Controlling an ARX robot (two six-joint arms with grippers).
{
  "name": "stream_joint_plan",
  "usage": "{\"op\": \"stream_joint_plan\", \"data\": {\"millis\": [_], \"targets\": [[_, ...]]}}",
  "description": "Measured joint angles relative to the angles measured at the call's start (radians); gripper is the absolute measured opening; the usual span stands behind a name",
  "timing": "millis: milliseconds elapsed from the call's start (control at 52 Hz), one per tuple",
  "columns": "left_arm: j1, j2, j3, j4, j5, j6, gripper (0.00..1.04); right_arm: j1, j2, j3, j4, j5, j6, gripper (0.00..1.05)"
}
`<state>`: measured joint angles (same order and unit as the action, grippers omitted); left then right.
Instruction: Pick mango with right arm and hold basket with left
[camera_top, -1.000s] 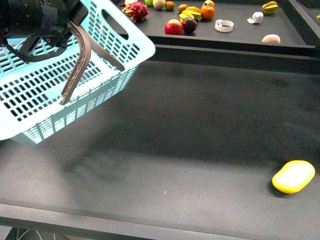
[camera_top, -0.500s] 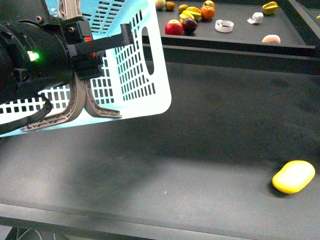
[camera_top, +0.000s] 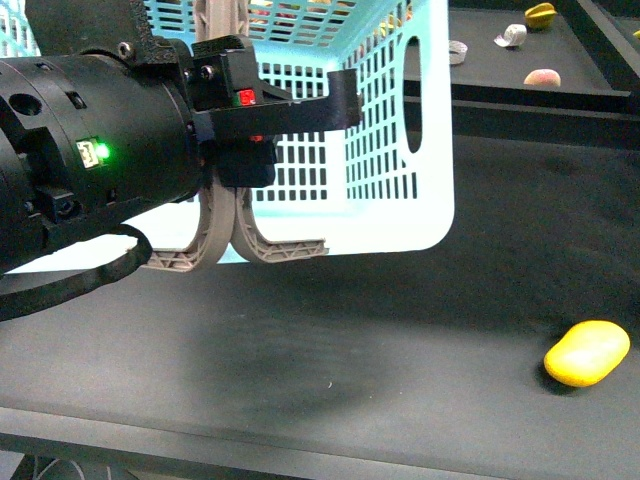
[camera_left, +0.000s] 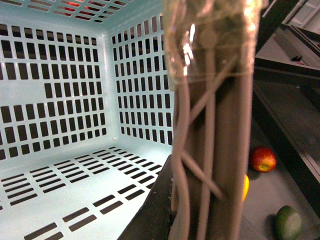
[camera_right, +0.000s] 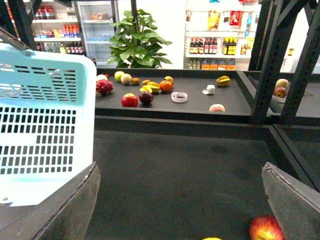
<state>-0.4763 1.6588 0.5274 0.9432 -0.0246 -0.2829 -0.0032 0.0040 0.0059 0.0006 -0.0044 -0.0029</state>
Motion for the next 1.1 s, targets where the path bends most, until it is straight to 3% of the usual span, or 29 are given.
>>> {"op": "stream_joint_plan", "data": {"millis": [1096], "targets": [[-0.017, 0.015, 0.0, 0.027, -0.023, 0.054, 0.05, 0.0, 0.0, 0.0, 0.0, 0.0, 0.0, 0.96]]}}
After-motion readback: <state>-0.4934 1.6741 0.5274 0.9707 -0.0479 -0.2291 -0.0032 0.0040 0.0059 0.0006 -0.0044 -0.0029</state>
